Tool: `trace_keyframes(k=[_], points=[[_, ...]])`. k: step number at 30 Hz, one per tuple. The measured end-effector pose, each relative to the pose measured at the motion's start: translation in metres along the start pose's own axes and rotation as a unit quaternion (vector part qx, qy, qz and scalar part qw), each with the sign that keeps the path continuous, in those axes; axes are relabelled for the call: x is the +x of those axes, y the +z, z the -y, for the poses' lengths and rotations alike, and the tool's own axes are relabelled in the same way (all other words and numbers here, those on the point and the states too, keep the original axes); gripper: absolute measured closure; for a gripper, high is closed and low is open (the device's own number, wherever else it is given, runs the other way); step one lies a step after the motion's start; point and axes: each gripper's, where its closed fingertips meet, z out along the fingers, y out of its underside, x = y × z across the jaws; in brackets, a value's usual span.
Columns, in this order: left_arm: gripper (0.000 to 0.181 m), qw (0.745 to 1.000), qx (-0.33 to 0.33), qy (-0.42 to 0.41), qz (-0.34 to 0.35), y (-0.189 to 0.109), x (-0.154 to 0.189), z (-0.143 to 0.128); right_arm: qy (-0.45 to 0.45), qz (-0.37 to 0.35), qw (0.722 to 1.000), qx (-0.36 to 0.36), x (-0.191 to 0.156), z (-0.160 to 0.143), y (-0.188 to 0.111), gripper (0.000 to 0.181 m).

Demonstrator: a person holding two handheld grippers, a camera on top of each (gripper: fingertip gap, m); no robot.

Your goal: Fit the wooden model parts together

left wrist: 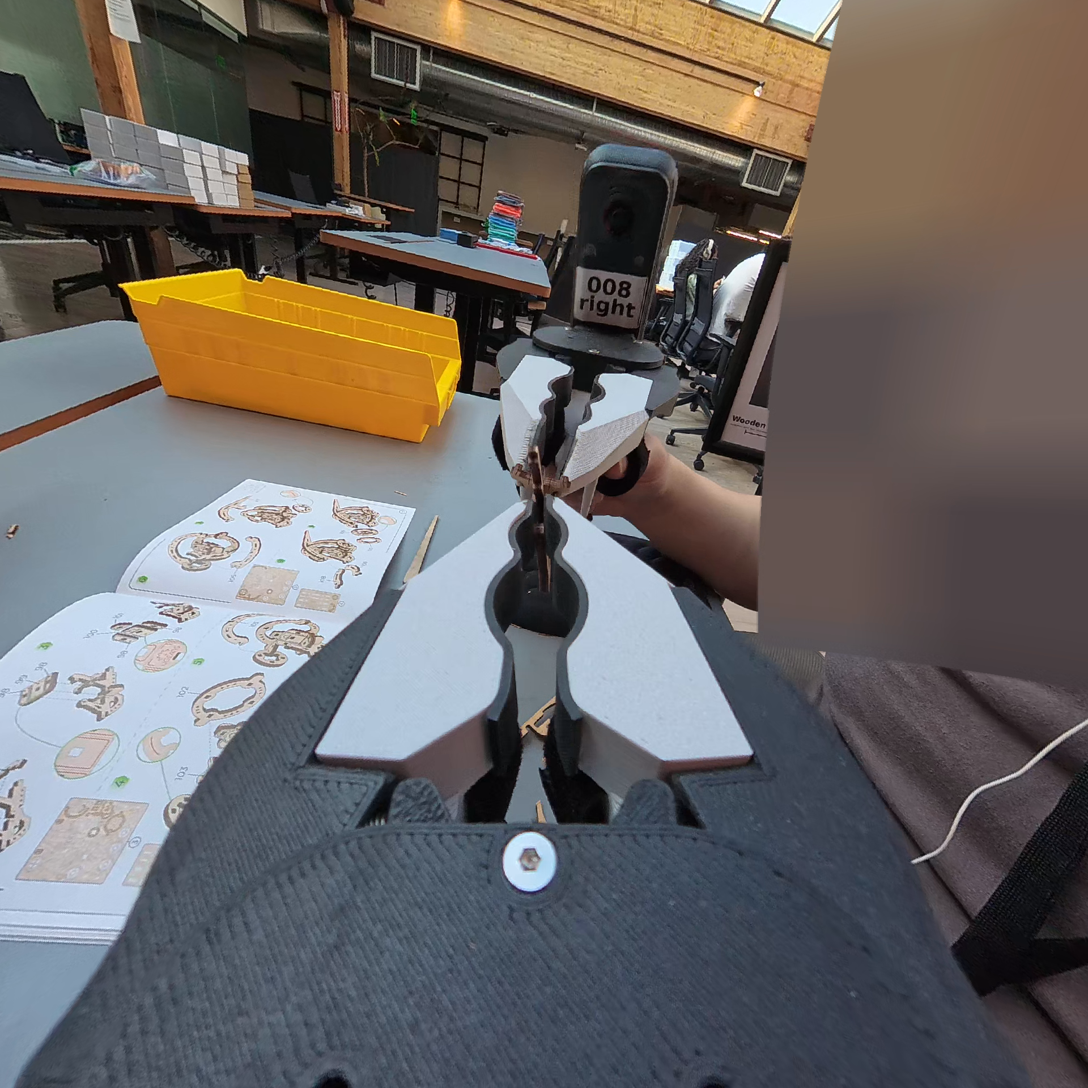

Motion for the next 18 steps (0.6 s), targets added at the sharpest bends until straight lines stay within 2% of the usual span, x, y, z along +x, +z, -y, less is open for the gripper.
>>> trace_keyframes(k=[8,18], points=[[0.181,1.0,-0.021,0.001,-0.001,0.002,0.001,-0.006,-0.016,-0.003,0.999,-0.038,-0.002,-0.001,-0.003,0.175],[0.181,0.999,-0.051,0.018,-0.002,0.004,0.004,-0.014,-0.033,-0.007,0.992,-0.123,-0.005,-0.012,-0.004,0.175]])
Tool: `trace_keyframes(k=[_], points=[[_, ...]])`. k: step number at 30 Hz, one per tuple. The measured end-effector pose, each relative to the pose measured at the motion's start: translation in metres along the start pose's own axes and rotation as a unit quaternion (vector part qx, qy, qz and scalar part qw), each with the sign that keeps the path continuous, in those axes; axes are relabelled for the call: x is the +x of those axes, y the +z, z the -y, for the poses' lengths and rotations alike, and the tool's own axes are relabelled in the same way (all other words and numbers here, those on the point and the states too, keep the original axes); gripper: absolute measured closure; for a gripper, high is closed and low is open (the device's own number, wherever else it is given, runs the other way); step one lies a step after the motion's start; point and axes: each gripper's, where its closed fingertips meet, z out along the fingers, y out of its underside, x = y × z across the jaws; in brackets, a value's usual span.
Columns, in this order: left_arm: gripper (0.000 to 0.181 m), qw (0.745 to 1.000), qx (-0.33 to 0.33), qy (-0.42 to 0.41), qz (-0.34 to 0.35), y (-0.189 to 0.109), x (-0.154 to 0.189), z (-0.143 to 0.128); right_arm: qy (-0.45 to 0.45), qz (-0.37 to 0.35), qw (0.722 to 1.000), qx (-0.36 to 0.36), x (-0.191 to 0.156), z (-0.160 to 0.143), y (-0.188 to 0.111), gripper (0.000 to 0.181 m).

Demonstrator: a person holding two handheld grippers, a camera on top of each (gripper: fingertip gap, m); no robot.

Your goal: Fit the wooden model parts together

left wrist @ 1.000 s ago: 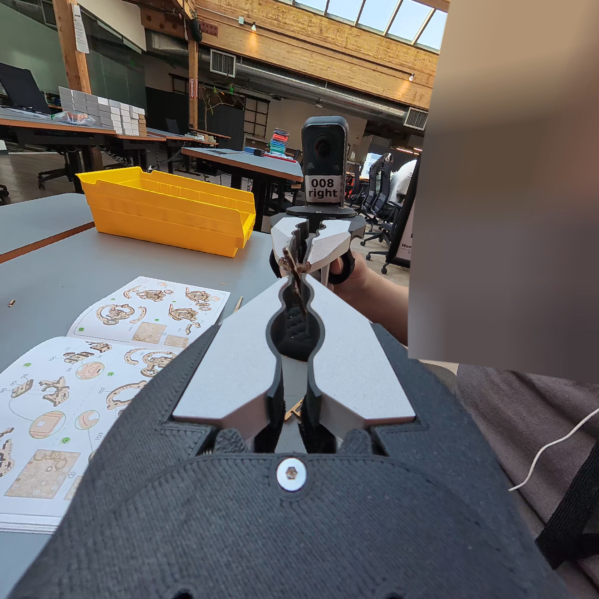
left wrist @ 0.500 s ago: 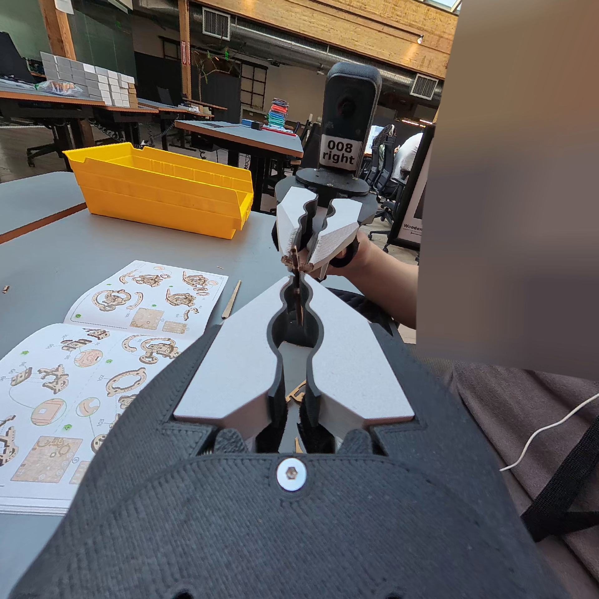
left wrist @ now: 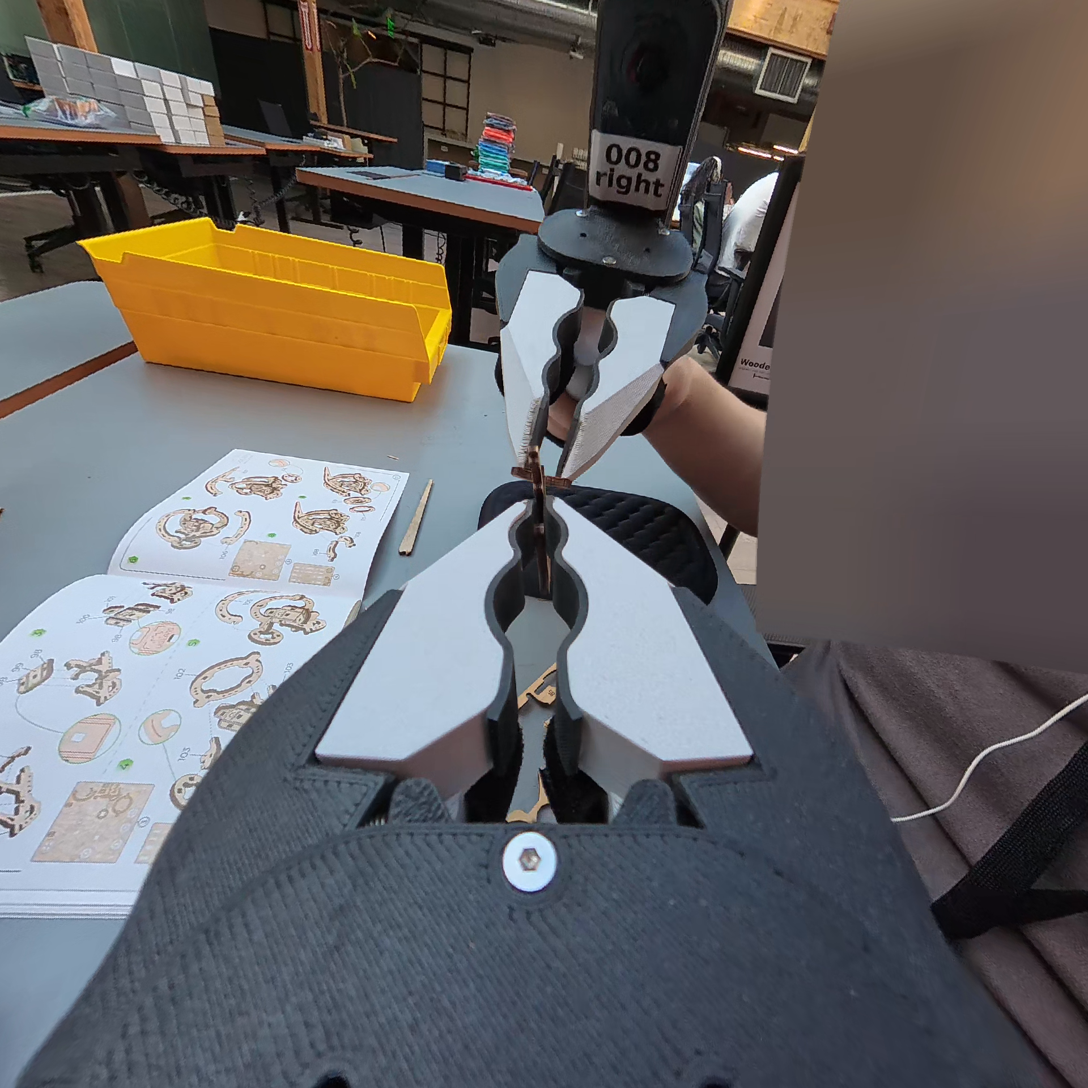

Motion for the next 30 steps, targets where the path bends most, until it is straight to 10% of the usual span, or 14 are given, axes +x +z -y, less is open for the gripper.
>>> trace_keyframes(k=[30], points=[[0.181,0.996,-0.084,0.036,-0.013,0.01,0.009,-0.027,-0.016,0.026,0.979,-0.2,-0.011,-0.029,-0.001,0.175]])
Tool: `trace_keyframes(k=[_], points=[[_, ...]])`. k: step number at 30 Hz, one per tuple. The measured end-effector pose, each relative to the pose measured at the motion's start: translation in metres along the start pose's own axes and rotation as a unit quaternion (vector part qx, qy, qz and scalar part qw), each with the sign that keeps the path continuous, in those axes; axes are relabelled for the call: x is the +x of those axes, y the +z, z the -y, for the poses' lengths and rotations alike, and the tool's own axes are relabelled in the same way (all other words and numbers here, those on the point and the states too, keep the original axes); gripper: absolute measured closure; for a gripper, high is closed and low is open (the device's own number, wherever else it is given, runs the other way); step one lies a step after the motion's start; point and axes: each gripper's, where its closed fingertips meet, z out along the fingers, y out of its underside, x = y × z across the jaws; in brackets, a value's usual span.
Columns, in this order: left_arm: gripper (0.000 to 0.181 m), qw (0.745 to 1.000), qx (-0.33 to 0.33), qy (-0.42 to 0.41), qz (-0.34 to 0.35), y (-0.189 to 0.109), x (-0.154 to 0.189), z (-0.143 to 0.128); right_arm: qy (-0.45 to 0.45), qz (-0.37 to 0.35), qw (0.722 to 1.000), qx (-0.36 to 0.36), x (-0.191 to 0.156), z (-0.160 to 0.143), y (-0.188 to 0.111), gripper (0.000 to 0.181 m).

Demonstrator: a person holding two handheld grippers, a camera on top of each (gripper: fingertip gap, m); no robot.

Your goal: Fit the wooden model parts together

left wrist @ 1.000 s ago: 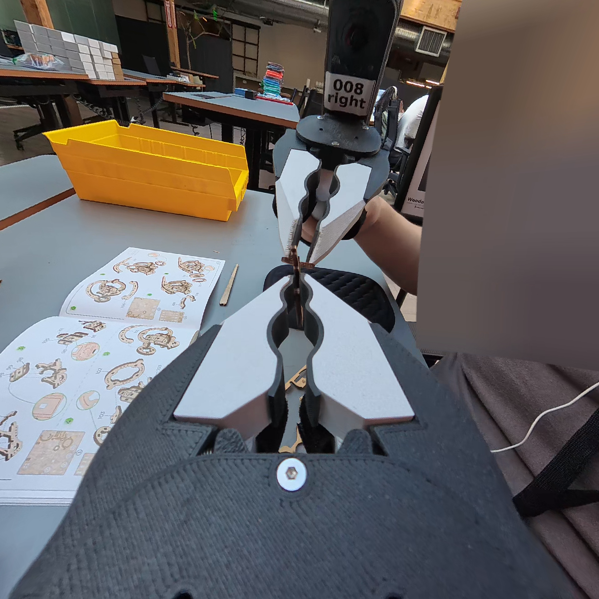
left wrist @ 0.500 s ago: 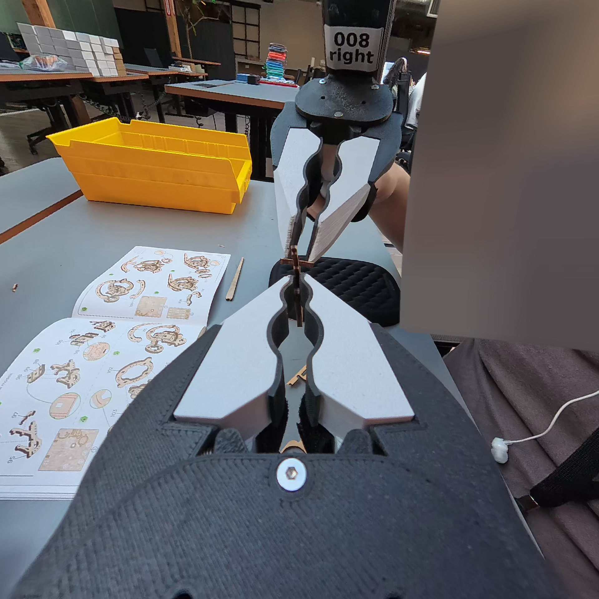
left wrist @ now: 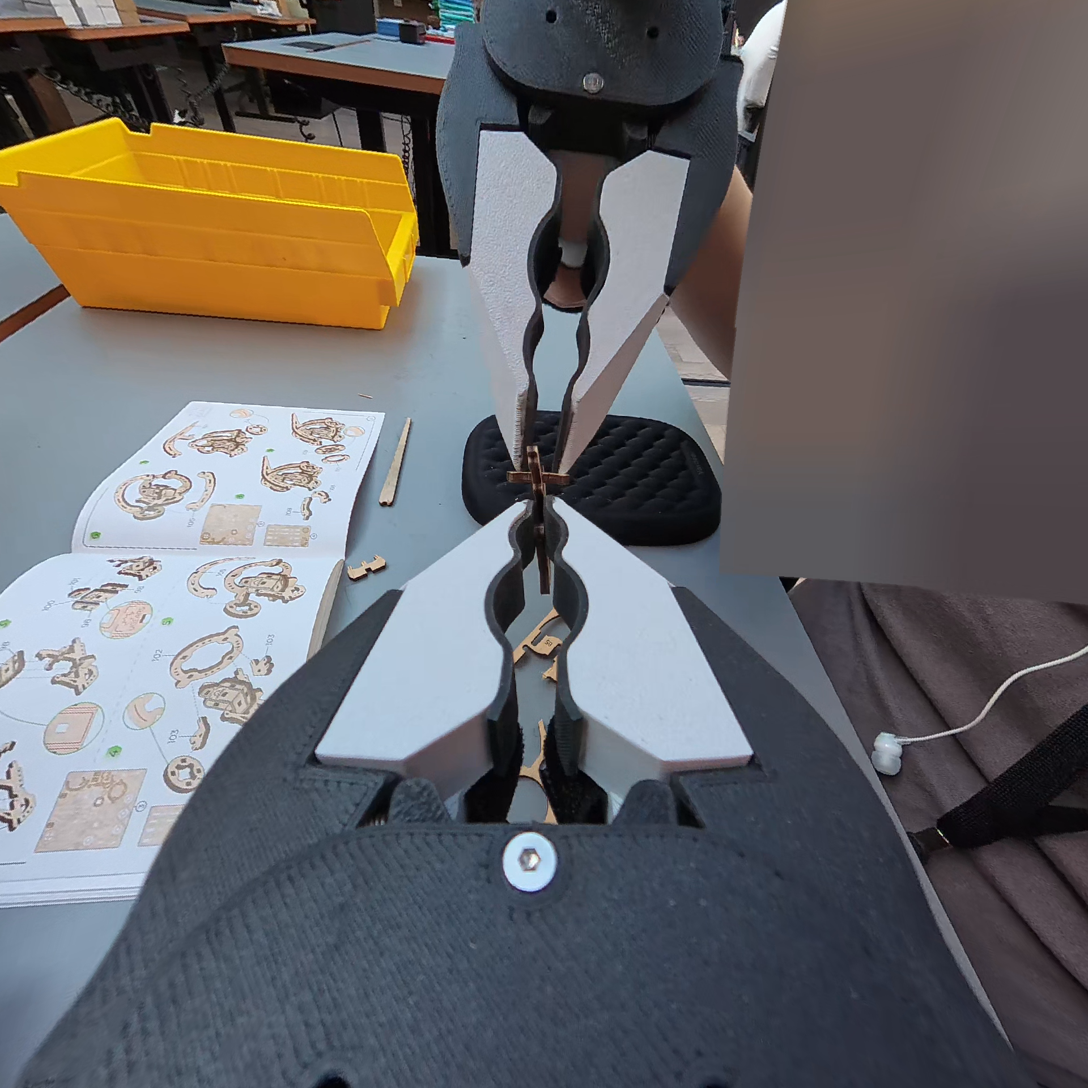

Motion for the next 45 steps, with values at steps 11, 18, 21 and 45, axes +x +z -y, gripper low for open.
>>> trace_keyframes(k=[11,18,21,45], points=[[0.181,0.996,0.088,0.026,0.006,-0.011,0.004,0.03,-0.017,-0.018,0.995,0.095,-0.002,0.027,-0.019,0.175],[0.181,0.996,0.09,0.029,0.006,-0.013,0.007,0.033,-0.065,-0.027,0.997,0.025,-0.005,0.03,-0.021,0.175],[0.181,0.996,0.085,0.03,0.007,-0.012,0.007,0.032,-0.068,-0.026,0.997,-0.001,-0.005,0.028,-0.021,0.175],[0.181,0.99,0.114,0.073,0.043,-0.02,0.016,0.054,-0.101,-0.039,0.989,-0.097,-0.012,0.046,-0.035,0.175]])
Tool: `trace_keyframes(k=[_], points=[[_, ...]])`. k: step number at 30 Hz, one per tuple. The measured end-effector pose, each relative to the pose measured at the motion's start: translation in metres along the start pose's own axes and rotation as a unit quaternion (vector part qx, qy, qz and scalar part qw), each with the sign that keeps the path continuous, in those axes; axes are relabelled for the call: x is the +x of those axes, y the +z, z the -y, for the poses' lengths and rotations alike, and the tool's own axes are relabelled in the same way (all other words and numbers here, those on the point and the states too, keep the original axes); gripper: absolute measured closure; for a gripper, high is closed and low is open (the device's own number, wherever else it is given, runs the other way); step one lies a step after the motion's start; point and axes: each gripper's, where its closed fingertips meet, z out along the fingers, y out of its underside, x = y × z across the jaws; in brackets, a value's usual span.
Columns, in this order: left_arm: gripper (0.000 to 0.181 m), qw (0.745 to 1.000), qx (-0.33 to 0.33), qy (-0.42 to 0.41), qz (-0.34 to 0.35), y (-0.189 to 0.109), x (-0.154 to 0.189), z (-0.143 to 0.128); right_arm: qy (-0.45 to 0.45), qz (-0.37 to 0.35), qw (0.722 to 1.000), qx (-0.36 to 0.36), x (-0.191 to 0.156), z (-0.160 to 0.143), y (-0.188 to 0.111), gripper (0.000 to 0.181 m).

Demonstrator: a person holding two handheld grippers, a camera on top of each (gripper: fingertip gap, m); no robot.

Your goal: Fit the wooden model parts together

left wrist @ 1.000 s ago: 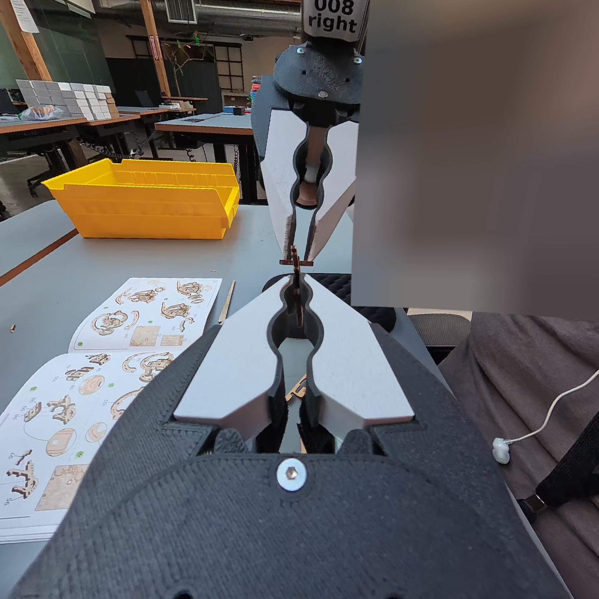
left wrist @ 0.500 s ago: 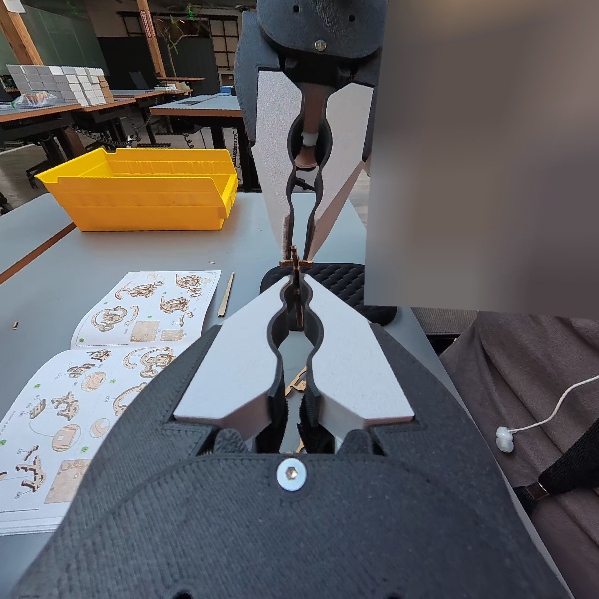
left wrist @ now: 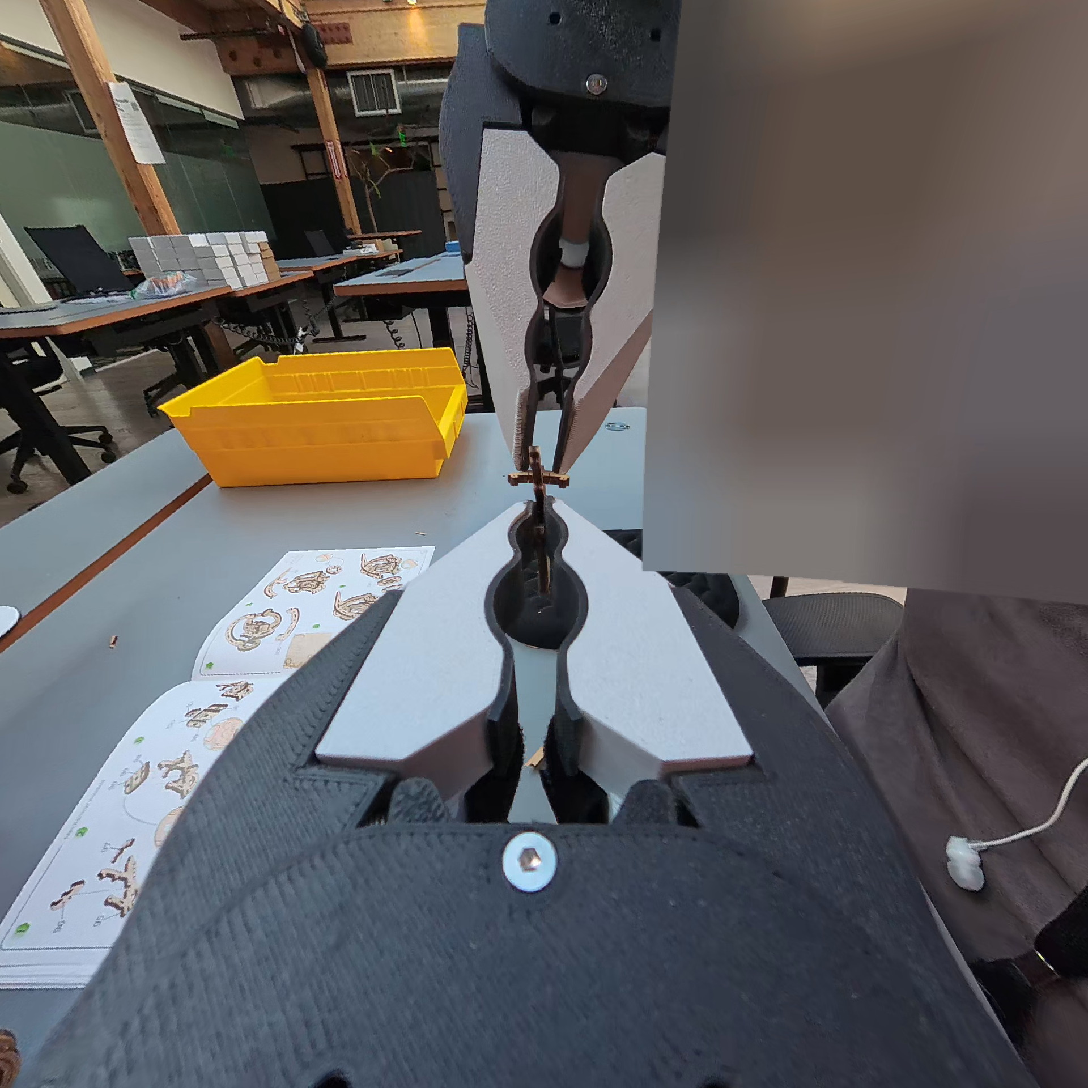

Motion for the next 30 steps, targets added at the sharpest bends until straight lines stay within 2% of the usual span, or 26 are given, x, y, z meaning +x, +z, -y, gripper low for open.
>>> trace_keyframes(k=[12,18,23,30], points=[[0.181,0.996,0.068,0.036,0.042,-0.007,-0.003,0.053,-0.054,-0.041,0.996,-0.05,0.008,0.035,-0.037,0.175],[0.181,0.994,0.099,0.032,0.037,0.004,-0.011,0.092,-0.064,-0.048,0.991,-0.104,0.022,0.047,-0.072,0.175],[0.181,0.991,0.125,0.053,0.018,0.013,-0.016,0.127,-0.046,-0.053,0.99,-0.119,0.033,0.059,-0.105,0.175],[0.181,0.986,0.149,0.074,-0.01,0.02,-0.016,0.155,-0.041,-0.065,0.987,-0.141,0.037,0.07,-0.132,0.175]])
